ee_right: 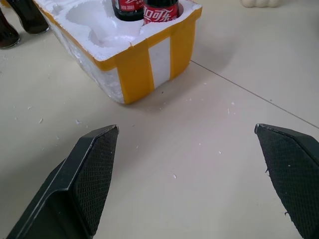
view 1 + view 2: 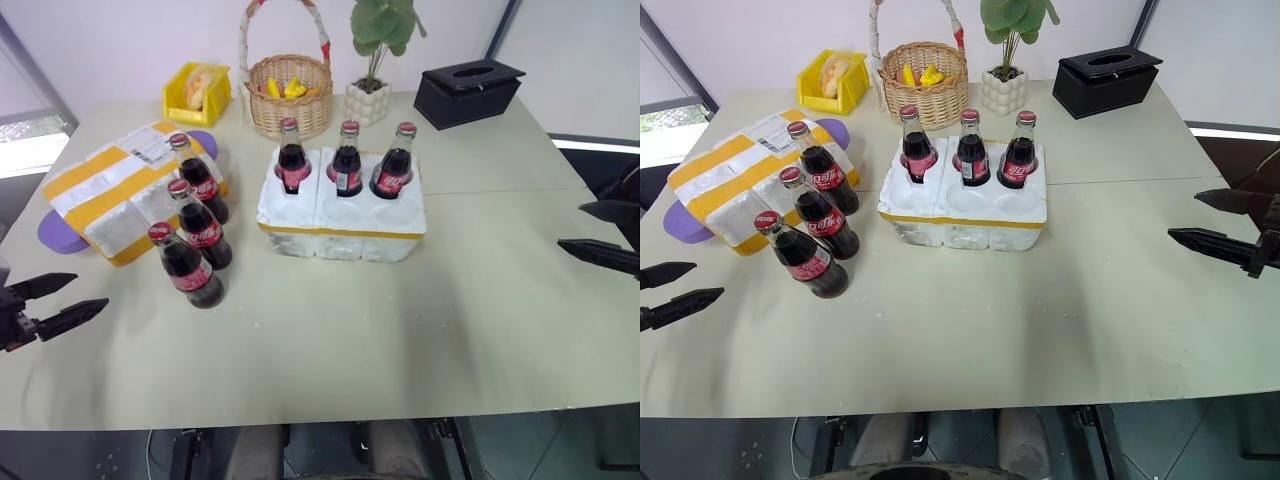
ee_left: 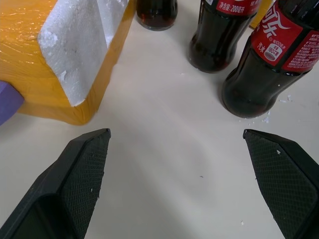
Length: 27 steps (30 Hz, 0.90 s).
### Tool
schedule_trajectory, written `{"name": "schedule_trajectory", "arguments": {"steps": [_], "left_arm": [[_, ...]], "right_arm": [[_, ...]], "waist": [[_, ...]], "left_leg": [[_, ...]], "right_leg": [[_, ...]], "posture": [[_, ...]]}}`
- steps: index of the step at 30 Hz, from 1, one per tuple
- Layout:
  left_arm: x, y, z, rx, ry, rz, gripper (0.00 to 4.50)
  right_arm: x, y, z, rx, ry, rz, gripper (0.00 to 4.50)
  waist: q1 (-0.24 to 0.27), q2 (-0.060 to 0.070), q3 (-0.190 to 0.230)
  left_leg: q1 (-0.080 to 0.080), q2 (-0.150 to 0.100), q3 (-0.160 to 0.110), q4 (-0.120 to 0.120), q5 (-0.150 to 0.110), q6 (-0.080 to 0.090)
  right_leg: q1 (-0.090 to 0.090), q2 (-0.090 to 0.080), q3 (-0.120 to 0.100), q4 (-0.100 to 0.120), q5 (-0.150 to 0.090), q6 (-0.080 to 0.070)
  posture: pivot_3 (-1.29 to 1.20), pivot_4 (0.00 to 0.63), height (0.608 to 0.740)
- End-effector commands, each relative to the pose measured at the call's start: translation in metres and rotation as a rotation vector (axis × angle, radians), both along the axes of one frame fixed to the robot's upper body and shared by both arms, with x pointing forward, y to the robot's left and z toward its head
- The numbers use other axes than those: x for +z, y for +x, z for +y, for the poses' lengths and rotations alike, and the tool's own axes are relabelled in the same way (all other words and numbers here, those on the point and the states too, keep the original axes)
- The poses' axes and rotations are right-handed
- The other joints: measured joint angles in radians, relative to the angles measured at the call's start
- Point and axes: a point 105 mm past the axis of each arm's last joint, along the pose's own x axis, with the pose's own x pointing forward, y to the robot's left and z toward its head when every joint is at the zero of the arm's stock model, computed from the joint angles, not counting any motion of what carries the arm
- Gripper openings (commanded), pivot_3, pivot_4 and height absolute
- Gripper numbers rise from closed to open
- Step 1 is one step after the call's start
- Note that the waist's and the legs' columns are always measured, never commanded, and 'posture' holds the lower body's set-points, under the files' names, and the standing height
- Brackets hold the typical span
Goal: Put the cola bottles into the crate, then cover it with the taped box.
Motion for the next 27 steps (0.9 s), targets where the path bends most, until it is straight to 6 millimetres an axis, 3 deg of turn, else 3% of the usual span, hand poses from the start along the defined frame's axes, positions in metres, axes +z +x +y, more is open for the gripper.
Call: {"name": "schedule_trajectory", "arguments": {"steps": [1, 17, 27], "left_arm": [[0.007, 0.000, 0.001, -0.013, 0.011, -0.018, 4.46], [0.008, 0.002, 0.002, 0.011, -0.012, 0.014, 4.46], [0.019, 0.017, -0.012, -0.026, -0.050, -0.061, 4.46]], "right_arm": [[0.014, -0.002, 0.001, -0.002, 0.005, -0.070, 4.50], [0.014, -0.004, 0.006, -0.001, 0.033, -0.065, 4.50], [0.023, 0.004, 0.008, 0.007, 0.022, -0.095, 4.50]], "waist": [[0.000, 0.000, 0.000], [-0.001, 0.000, 0.000], [0.000, -0.001, 0.000]], "left_leg": [[0.000, 0.000, 0.000, 0.000, 0.000, 0.000], [0.003, 0.000, 0.008, 0.001, 0.000, 0.000], [0.003, 0.000, 0.008, 0.001, 0.000, 0.000]], "right_leg": [[0.000, 0.000, 0.000, 0.000, 0.000, 0.000], [-0.001, 0.000, 0.006, 0.003, 0.000, 0.000], [-0.001, 0.001, 0.007, 0.004, 0.001, 0.001]], "posture": [[0.00, 0.150, 0.740], [0.00, 0.150, 0.740], [0.00, 0.150, 0.740]]}}
